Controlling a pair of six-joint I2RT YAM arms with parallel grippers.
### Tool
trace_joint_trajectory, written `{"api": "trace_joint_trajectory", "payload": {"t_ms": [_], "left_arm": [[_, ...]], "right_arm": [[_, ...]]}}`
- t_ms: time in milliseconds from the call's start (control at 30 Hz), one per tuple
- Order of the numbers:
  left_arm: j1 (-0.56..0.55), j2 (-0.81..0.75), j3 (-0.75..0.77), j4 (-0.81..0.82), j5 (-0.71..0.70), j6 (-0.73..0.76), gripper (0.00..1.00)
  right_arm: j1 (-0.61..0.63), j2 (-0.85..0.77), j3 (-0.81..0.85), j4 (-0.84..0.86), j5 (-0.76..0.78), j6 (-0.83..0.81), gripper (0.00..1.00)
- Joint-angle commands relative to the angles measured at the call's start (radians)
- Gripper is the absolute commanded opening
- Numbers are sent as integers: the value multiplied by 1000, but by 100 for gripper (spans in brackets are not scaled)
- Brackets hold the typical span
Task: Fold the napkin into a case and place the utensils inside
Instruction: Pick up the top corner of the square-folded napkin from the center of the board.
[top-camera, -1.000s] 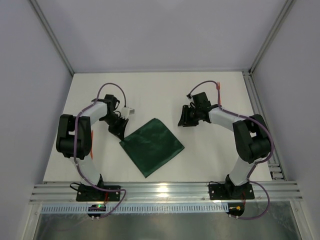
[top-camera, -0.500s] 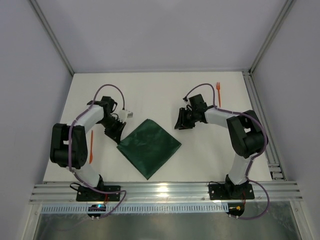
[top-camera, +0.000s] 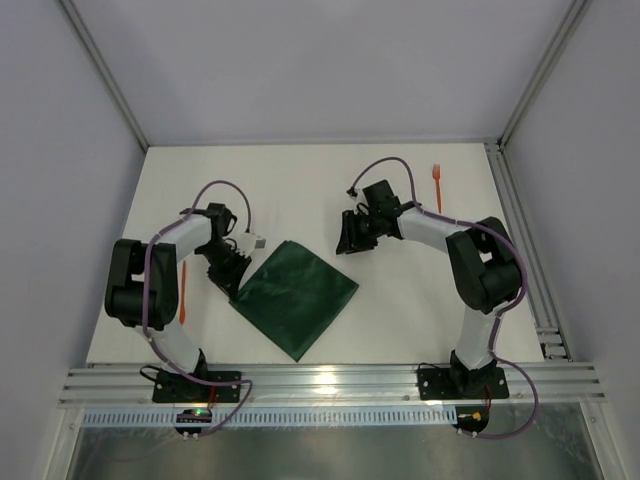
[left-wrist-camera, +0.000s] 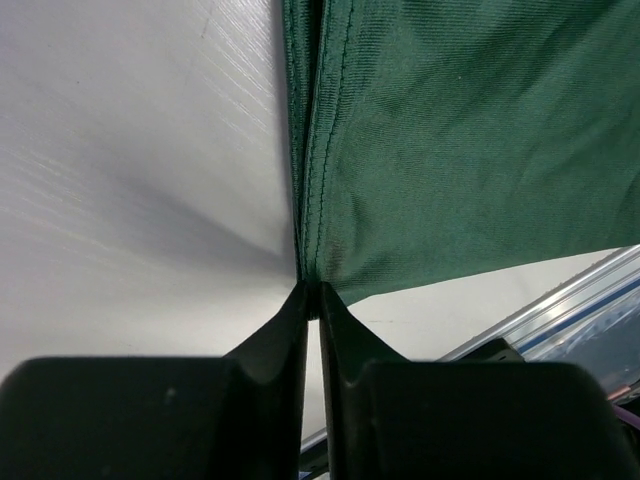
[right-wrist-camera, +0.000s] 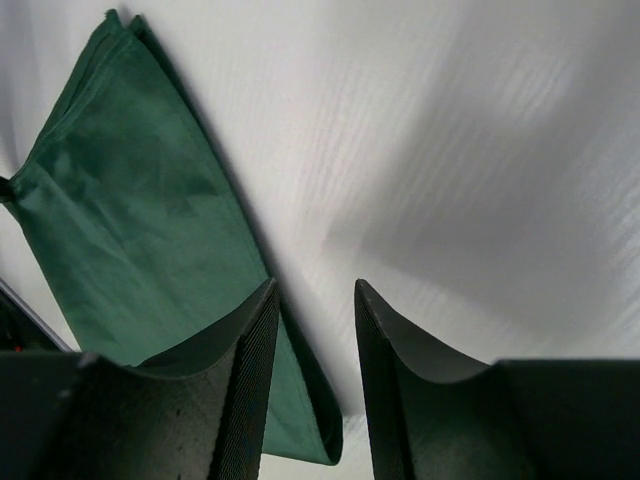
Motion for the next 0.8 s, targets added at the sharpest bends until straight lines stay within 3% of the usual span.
{"api": "trace_joint_trajectory", "payload": {"t_ms": [0,300,567,767], "left_arm": [[-4,-16,5,5,-6,23,17],[9,-121,32,-48,0,-10,43],[9,-218,-84,-42,-63,67,48],[1,-108,-121,39,-88,67,50]], "right_arm": [[14,4,52,-42,-35,-71,41],[34,86,136,-105,-130,-120,42],[37,1,5,-93,-127,-137,42],[37,-45,-92,-83,-98,-143,41]]}}
